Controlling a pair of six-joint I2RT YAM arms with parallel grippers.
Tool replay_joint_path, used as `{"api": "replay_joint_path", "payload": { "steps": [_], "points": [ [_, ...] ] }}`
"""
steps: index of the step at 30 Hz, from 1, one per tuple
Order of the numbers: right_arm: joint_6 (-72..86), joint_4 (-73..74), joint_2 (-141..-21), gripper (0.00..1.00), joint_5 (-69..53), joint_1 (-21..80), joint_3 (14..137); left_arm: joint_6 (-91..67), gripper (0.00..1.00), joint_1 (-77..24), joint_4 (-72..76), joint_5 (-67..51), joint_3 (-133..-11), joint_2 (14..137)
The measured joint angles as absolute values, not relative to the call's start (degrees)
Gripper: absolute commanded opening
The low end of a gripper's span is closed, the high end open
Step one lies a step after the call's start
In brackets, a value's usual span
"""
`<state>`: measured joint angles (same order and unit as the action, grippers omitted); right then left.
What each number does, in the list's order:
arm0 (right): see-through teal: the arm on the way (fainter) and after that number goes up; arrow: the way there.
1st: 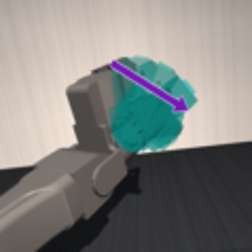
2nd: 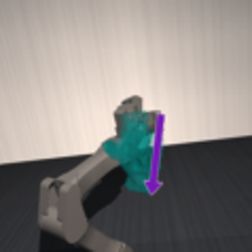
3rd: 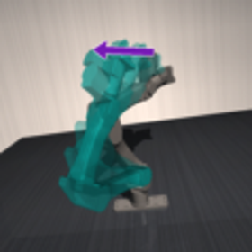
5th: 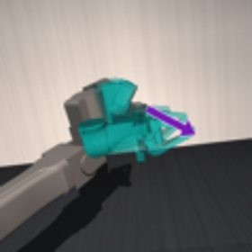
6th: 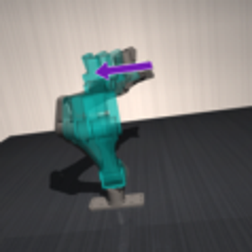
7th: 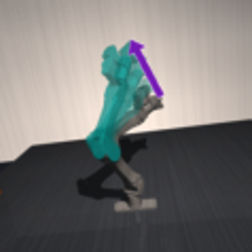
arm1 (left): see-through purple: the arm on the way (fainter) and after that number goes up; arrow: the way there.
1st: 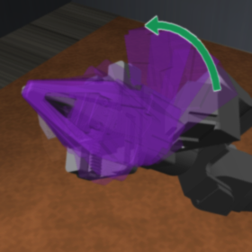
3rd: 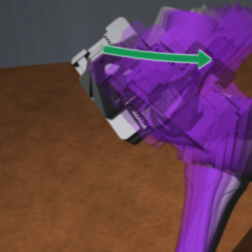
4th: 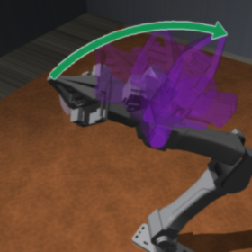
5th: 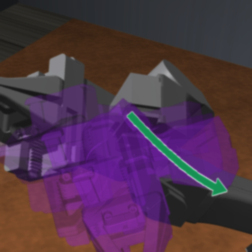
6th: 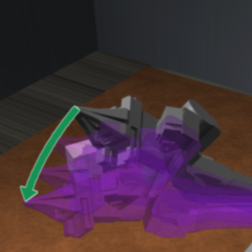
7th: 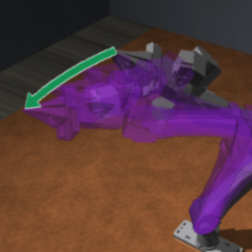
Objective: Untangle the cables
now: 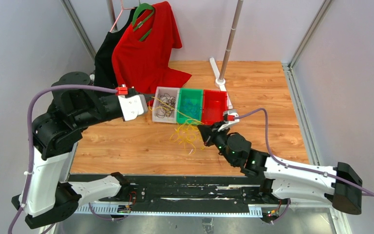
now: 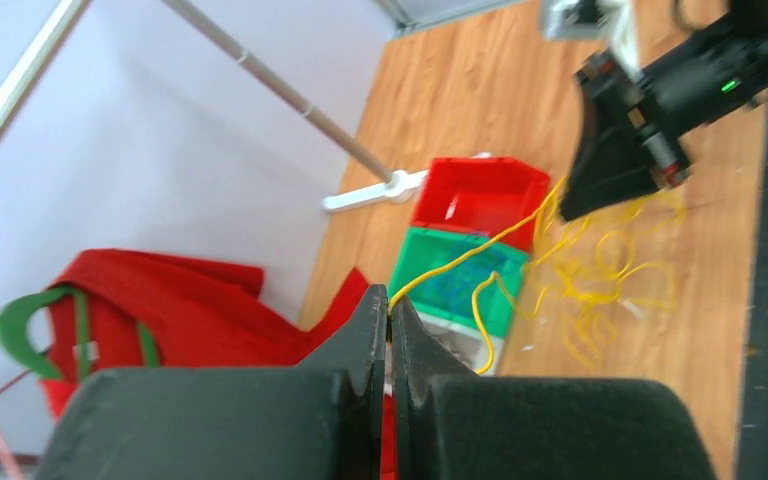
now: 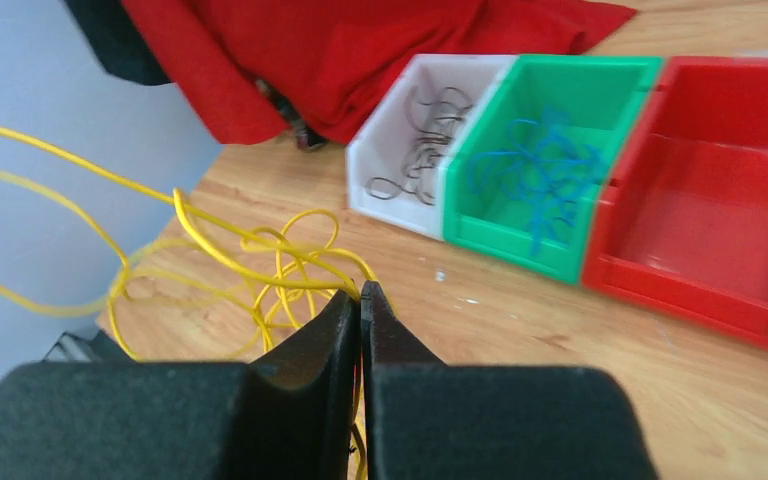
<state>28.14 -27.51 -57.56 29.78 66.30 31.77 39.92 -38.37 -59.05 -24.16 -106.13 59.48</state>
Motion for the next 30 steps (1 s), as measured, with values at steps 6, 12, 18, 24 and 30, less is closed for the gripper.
{"api": "replay_joint_path", "payload": {
  "steps": [6,12,18,24,30],
  "points": [
    [29.74,-16.27,-48.64,0.12,39.83,66.08,28.18,48.84,0.00,-38.39,-59.20,-15.09,-109.62,60.51],
    [30.68,-5.28,-42.02,0.28,45.69,63.68,25.43,54.46,0.00,-38.39,-54.98,-6.44,-111.55,59.44],
    [31.46,0.45,-39.48,0.30,48.07,63.16,25.19,55.79,0.00,-38.39,-52.40,-5.02,-113.12,59.27],
    [27.51,-0.12,-40.51,0.59,42.85,62.63,26.24,55.00,0.00,-38.39,-50.72,-7.20,-114.06,60.23],
    [18.15,-9.32,-48.31,0.67,23.44,62.87,39.64,54.50,0.00,-38.39,-50.04,-10.50,-110.83,58.52]
  ]
}}
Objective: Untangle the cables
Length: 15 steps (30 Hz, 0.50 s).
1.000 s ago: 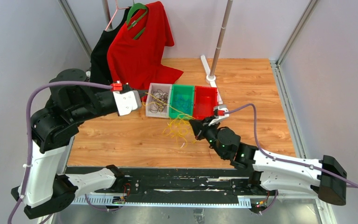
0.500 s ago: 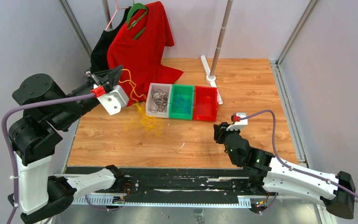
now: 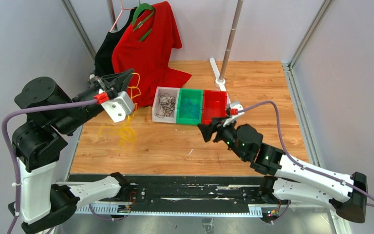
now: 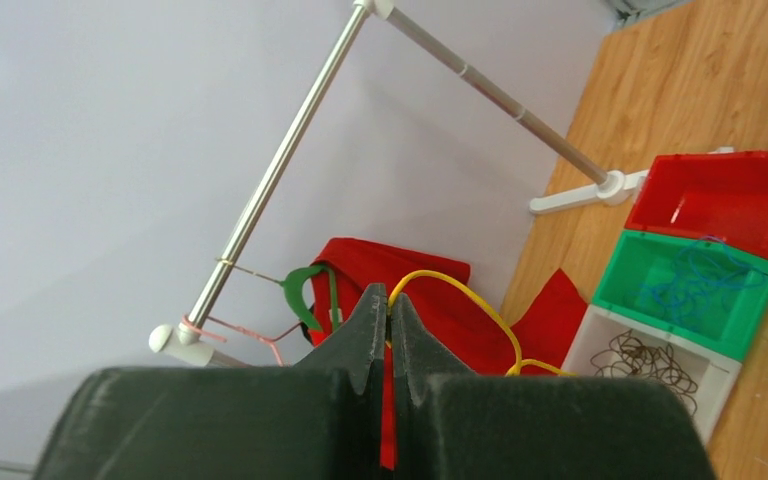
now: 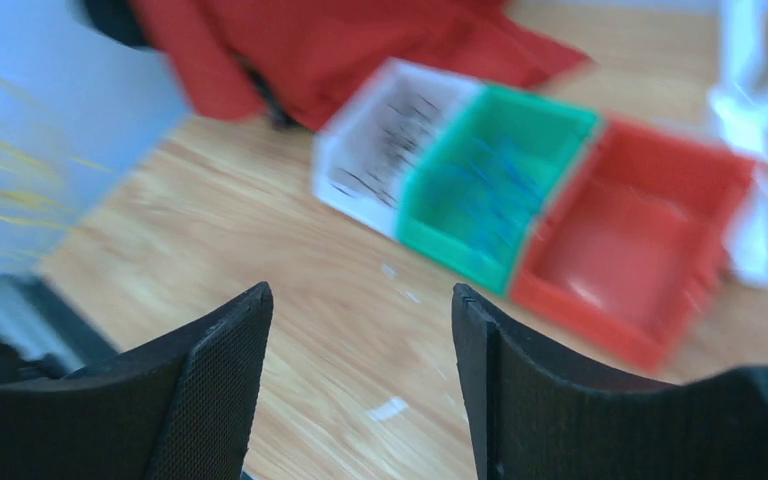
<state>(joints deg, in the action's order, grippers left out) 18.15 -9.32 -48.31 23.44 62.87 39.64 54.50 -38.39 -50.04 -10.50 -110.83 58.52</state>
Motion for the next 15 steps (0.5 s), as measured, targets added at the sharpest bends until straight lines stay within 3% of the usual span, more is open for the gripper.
{"api": "replay_joint_path", "payload": {
  "steps": [8,15],
  "points": [
    [11.53,-18.09,-62.87,0.70,-0.80,64.01,58.74,54.83,0.00,-38.39,-50.00,-16.01,-106.69,55.48],
    [9.17,-19.42,-69.43,0.71,-9.50,64.01,63.24,53.41,0.00,-38.39,-49.78,-20.51,-106.65,56.58]
  ]
}}
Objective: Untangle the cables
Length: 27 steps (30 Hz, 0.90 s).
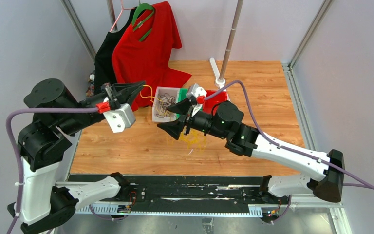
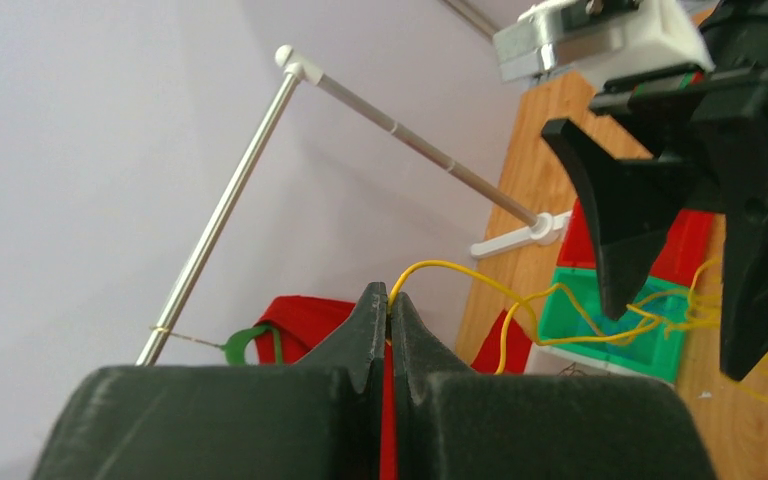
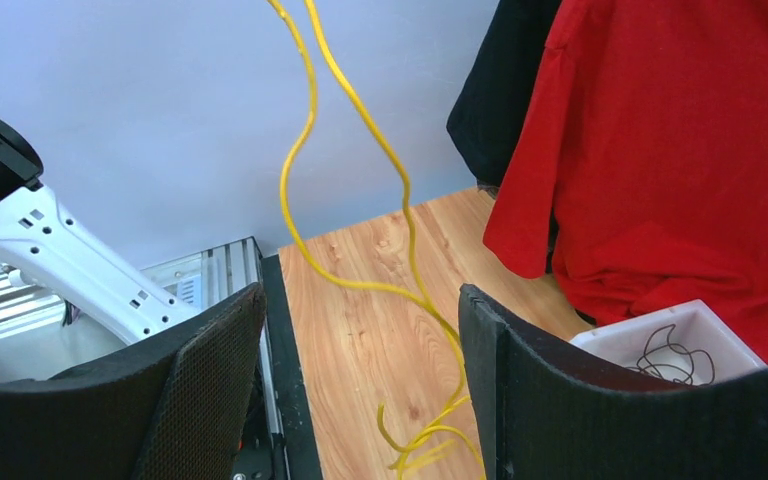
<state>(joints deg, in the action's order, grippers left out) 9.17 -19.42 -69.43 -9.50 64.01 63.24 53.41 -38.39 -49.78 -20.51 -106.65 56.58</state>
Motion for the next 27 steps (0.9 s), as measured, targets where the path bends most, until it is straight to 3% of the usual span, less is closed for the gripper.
{"api": "replay_joint_path", "payload": {
  "steps": [17,27],
  "points": [
    [6.59,-25.67,-87.46,0.59,-6.52,64.01,71.00,40.86,0.00,-38.39,-49.74,-28.40,-114.59,63.22],
    [9.08,-31.05,-88.44,0.33,-4.25,63.99,70.24,38.74,0.00,-38.39,-49.80,-29.32,-116.16,62.76]
  ]
}}
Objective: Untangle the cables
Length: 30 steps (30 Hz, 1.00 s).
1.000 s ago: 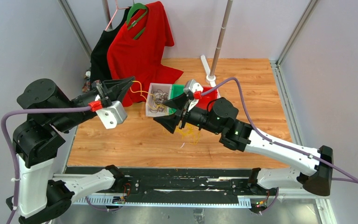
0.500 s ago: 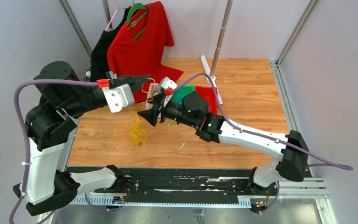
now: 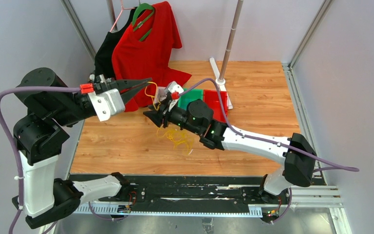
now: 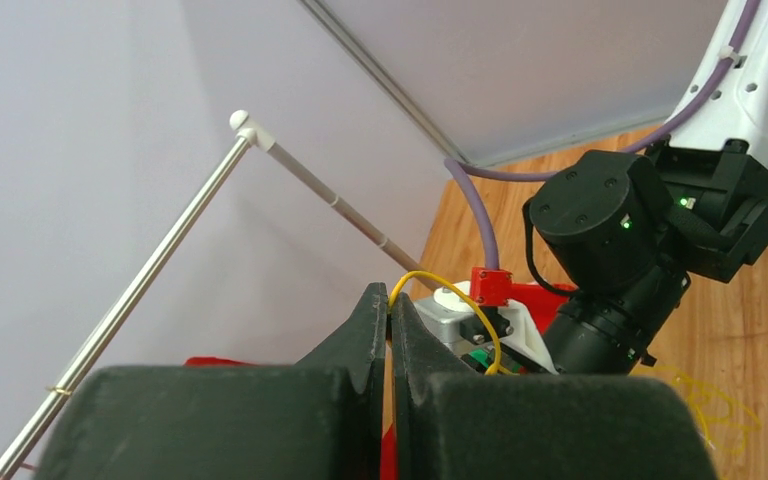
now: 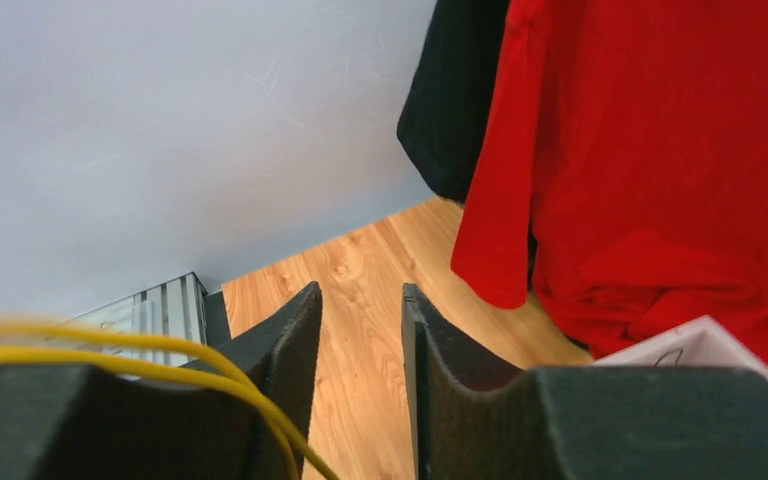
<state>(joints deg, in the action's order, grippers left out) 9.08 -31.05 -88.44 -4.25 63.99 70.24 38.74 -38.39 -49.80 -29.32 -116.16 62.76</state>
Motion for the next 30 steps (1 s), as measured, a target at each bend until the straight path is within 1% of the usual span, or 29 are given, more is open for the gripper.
{"api": "replay_joint_path", "payload": {
  "steps": [2,7,11,14,19,20,21,23,24,26,29,30],
  "points": [
    [10.22,-33.17,-88.33,0.31,-3.55,63.96,67.20,38.76,0.00,-38.39,-49.80,-29.39,-117.60,63.42],
    [15.29,-38.54,-89.56,0.29,-1.19,63.86,53.43,38.81,0.00,-38.39,-49.56,-29.39,-122.85,66.17],
    [19.46,-41.50,-91.48,0.28,1.72,63.79,43.03,38.85,0.00,-38.39,-47.64,-29.17,-124.55,67.31],
    [21.98,-43.70,-91.61,0.27,4.08,63.75,38.28,38.85,0.00,-38.39,-45.21,-28.69,-124.70,67.48],
    [24.80,-46.02,-91.83,0.27,7.03,63.75,36.18,39.40,0.00,-38.39,-41.58,-27.79,-126.89,68.99],
    [25.23,-46.41,-91.83,0.28,7.64,63.75,35.88,39.51,0.00,-38.39,-40.73,-27.64,-127.92,69.54],
    [25.69,-46.68,-91.83,0.31,8.25,63.75,35.53,39.68,0.00,-38.39,-39.59,-27.31,-128.70,70.02],
    [26.20,-46.92,-91.83,0.42,9.32,63.75,34.61,39.83,0.00,-38.39,-36.77,-26.44,-129.05,70.37],
    [26.41,-46.92,-91.79,0.49,9.72,63.75,34.17,39.88,0.00,-38.39,-35.70,-26.13,-128.99,70.39],
    [26.72,-46.48,-91.35,0.57,10.63,63.75,33.36,39.88,0.01,-38.39,-32.45,-25.06,-128.20,70.22],
    [26.72,-44.64,-89.03,0.65,12.27,63.75,32.80,39.57,0.00,-38.39,-25.19,-22.35,-124.55,69.10],
    [26.59,-44.34,-87.83,0.66,12.91,63.75,32.58,39.42,0.00,-38.39,-22.39,-21.17,-123.13,68.79]
  ]
}}
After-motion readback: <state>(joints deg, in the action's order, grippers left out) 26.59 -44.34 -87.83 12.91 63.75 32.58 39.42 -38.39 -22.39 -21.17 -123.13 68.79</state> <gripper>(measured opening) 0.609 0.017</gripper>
